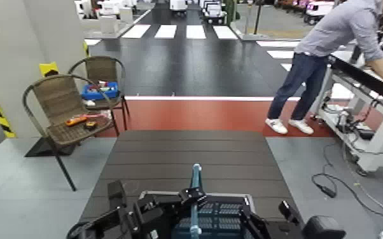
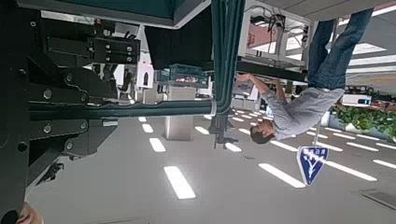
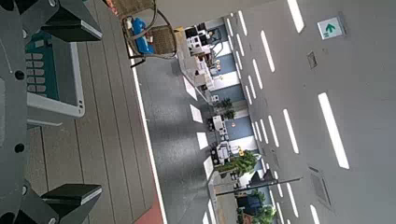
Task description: Place the crate on the table.
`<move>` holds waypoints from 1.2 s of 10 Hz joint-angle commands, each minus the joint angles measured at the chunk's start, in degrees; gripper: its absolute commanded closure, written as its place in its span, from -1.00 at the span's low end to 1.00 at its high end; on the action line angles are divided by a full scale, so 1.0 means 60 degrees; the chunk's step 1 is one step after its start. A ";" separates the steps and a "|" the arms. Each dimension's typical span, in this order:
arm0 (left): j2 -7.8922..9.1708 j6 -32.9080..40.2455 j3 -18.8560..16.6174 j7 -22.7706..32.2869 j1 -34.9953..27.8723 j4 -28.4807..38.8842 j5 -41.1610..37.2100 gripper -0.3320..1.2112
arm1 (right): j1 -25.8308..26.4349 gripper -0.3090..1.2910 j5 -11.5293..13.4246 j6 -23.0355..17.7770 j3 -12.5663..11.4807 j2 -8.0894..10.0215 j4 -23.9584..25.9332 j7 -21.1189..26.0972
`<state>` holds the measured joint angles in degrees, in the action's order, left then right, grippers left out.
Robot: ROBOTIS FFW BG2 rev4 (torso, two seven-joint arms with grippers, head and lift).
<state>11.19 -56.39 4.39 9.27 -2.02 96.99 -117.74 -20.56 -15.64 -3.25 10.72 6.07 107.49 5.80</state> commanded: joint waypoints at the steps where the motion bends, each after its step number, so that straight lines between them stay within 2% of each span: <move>1: -0.0034 0.0037 0.0044 -0.0081 -0.0001 -0.0037 0.0068 0.91 | -0.0001 -0.42 0.0000 0.0014 0.0000 0.0015 0.0015 0.0001; 7: -0.0034 -0.0080 0.0044 -0.0154 0.0307 -0.0418 0.0405 0.91 | -0.0001 -0.42 0.0000 0.0029 0.0000 0.0000 0.0000 0.0001; 12: -0.0034 -0.0080 0.0527 -0.1311 0.1449 -0.1677 0.1386 0.91 | -0.0001 -0.42 -0.0015 0.0014 0.0015 -0.0015 -0.0014 0.0001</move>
<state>10.93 -57.01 7.09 1.52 5.80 87.88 -110.01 -20.57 -15.72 -3.16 10.74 5.98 107.39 5.80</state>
